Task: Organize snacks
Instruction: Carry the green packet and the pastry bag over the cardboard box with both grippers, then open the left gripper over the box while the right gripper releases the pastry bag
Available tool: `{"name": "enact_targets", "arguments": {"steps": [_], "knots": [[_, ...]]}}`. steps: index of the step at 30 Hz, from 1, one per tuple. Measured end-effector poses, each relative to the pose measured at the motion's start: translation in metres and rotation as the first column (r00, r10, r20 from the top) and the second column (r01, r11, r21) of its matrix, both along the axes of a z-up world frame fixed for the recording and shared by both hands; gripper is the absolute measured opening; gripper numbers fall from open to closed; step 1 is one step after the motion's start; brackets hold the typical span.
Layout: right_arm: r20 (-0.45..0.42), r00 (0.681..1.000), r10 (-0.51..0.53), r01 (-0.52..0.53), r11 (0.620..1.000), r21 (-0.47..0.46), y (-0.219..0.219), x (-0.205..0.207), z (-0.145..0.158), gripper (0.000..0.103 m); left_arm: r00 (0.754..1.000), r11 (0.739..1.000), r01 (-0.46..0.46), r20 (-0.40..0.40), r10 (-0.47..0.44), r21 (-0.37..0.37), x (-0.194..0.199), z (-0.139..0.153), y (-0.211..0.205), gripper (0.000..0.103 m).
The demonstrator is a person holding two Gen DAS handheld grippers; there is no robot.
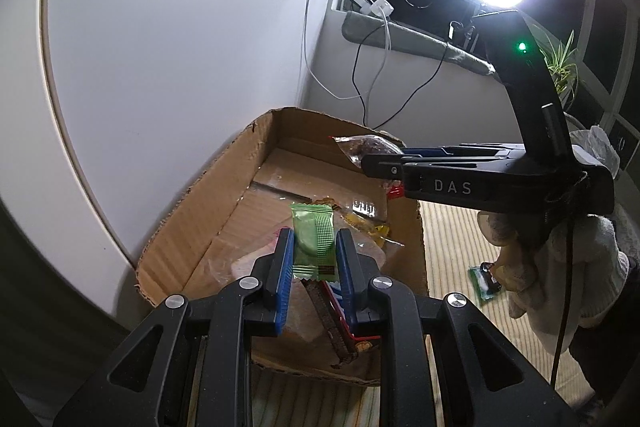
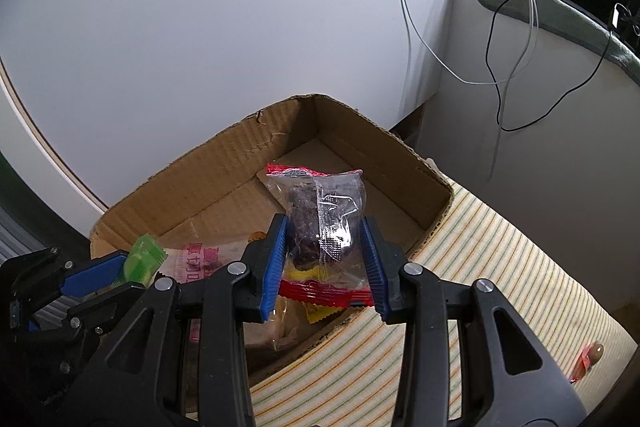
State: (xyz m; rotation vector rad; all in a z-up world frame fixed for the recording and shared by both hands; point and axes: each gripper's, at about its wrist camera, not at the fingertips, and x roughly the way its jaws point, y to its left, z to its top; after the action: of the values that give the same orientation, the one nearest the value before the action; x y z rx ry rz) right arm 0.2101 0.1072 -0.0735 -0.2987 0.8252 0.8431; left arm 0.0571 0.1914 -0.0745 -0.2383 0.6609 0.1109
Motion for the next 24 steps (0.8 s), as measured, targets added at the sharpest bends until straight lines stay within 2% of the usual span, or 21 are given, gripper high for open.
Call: {"name": "enact_targets", "arguments": {"steps": [8, 12, 13, 15, 24], "knots": [[0.014, 1.000, 0.008, -0.008, 1.000, -0.004, 0.002, -0.002, 0.000, 0.039, 1.000, 1.000, -0.006, -0.001, 0.006, 0.001, 0.000, 0.000, 0.000, 0.020], [0.022, 1.000, 0.009, -0.009, 1.000, -0.005, 0.002, -0.004, 0.002, 0.043, 1.000, 1.000, -0.009, -0.002, 0.009, 0.004, -0.001, 0.001, 0.000, 0.021], [0.023, 1.000, 0.008, -0.008, 1.000, -0.004, 0.001, -0.004, 0.002, 0.044, 1.000, 1.000, -0.011, -0.004, 0.011, 0.004, -0.001, 0.001, 0.000, 0.024], [0.027, 1.000, 0.012, -0.012, 1.000, 0.001, 0.000, -0.005, 0.004, 0.050, 1.000, 1.000, -0.014, -0.002, 0.014, 0.006, -0.001, 0.002, 0.000, 0.026], [0.053, 0.999, 0.002, -0.002, 1.000, 0.016, -0.011, -0.015, 0.019, 0.054, 1.000, 1.000, -0.015, 0.010, 0.015, 0.014, -0.008, 0.010, -0.005, 0.027]]}}
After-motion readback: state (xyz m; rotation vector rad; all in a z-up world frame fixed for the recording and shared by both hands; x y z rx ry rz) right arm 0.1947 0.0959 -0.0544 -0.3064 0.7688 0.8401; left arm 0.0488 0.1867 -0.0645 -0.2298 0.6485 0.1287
